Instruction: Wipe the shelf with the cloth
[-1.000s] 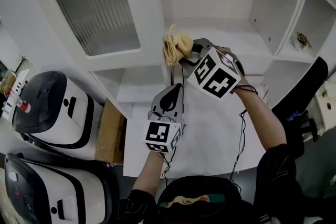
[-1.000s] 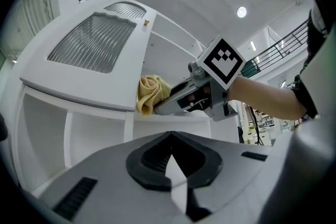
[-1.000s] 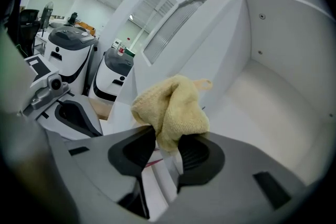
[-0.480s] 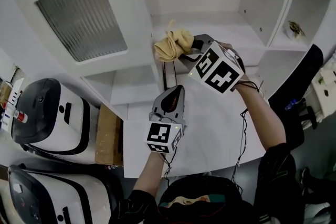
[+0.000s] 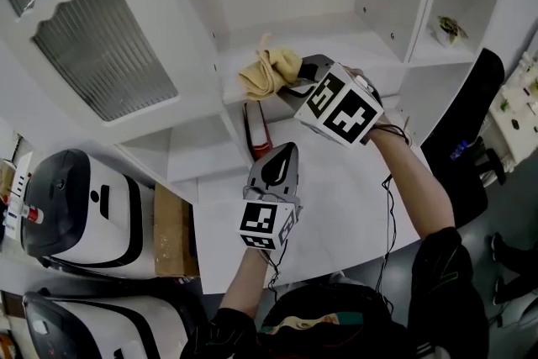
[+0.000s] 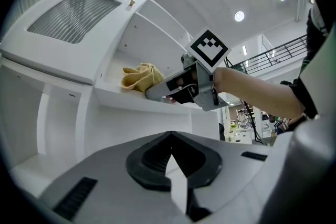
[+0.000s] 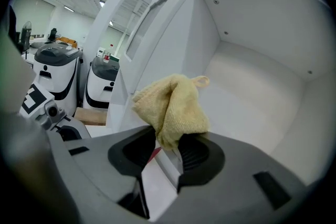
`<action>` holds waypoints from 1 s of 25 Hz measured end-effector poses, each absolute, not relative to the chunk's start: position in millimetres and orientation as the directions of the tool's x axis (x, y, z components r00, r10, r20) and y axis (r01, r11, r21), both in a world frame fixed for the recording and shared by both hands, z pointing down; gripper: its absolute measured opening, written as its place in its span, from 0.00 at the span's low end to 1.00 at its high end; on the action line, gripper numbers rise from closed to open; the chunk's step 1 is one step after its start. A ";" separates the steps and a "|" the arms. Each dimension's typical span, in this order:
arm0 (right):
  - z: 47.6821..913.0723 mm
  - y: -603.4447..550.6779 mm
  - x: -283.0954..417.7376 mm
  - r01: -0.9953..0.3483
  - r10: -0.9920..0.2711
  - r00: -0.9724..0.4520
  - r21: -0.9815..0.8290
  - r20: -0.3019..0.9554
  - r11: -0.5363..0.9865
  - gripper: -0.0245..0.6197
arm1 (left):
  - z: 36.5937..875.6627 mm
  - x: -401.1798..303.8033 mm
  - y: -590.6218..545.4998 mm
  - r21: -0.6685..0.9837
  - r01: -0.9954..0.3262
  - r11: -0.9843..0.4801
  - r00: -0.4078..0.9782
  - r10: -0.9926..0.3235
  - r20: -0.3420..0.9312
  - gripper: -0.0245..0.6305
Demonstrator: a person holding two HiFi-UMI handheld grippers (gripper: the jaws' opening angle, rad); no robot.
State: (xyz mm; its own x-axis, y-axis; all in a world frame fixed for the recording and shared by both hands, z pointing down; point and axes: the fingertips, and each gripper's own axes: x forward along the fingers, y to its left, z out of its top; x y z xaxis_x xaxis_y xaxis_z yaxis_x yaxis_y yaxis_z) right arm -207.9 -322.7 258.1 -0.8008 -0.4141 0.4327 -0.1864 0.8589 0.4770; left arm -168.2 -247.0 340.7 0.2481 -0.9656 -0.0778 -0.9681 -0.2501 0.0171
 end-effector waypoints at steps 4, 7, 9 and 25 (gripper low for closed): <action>258.5 -329.1 -194.5 -0.216 -0.425 -0.799 0.455 0.426 0.864 0.25 | 342.1 -155.2 -249.6 0.024 -0.960 -0.280 0.278 -0.958 -0.074 0.04; 258.0 -335.5 -182.9 -0.242 -0.440 -0.795 0.446 0.418 0.862 0.25 | 343.4 -147.7 -251.0 0.033 -0.955 -0.296 0.293 -0.953 -0.073 0.04; 258.3 -339.7 -174.7 -0.255 -0.448 -0.791 0.442 0.417 0.860 0.25 | 345.3 -142.7 -251.6 0.038 -0.952 -0.305 0.302 -0.951 -0.071 0.04; 258.8 -366.4 -125.7 -0.329 -0.498 -0.771 0.421 0.397 0.845 0.26 | 345.7 -147.5 -255.6 0.058 -0.959 -0.279 0.274 -0.958 -0.083 0.04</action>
